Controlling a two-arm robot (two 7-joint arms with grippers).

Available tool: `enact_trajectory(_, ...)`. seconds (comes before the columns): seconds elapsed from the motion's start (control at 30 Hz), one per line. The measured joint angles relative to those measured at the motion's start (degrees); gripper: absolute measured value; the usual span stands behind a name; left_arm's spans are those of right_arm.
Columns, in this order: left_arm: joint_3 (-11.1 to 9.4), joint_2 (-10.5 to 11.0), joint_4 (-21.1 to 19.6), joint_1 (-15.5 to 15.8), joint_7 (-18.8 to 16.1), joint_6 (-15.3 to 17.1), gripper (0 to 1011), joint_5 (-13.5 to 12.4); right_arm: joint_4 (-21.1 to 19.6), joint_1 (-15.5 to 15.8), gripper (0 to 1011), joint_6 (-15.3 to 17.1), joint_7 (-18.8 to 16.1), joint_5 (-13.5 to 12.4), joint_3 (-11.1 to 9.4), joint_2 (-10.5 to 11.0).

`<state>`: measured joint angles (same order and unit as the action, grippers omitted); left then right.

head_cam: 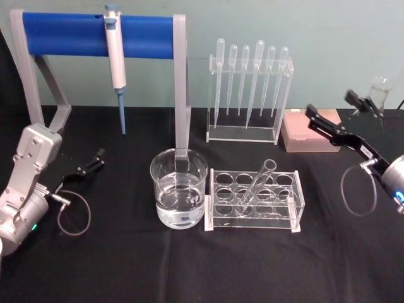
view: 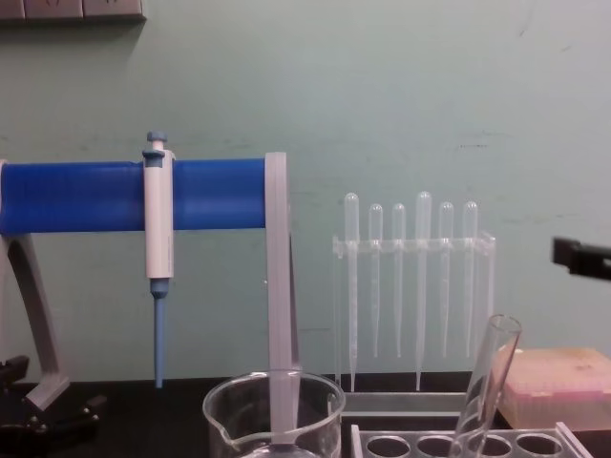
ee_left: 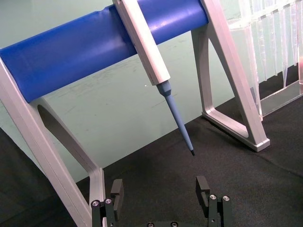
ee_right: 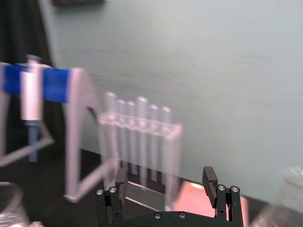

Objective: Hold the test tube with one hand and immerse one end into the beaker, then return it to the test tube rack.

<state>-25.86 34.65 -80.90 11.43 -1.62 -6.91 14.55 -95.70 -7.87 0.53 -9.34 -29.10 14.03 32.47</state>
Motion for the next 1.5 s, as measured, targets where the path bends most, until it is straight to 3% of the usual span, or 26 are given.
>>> enact_trajectory(0.2,0.0,0.0,0.0,0.0,0.0,0.0,1000,0.0,2.28,1.91,1002,-1.13,5.01,2.49,-1.31,-3.1)
enact_trajectory(0.43,0.0,0.0,0.0,0.0,0.0,0.0,1000,0.0,4.92,2.35,1002,-1.03,6.51,4.55,-1.48,-4.97)
enact_trajectory(0.73,0.0,0.0,0.0,0.0,0.0,0.0,1000,0.0,6.92,2.26,1002,-2.23,5.55,7.2,-1.35,-5.72)
enact_trajectory(1.5,0.0,0.0,0.0,0.0,0.0,0.0,1000,0.0,6.72,2.31,1002,-1.96,5.74,7.0,-1.38,-5.67)
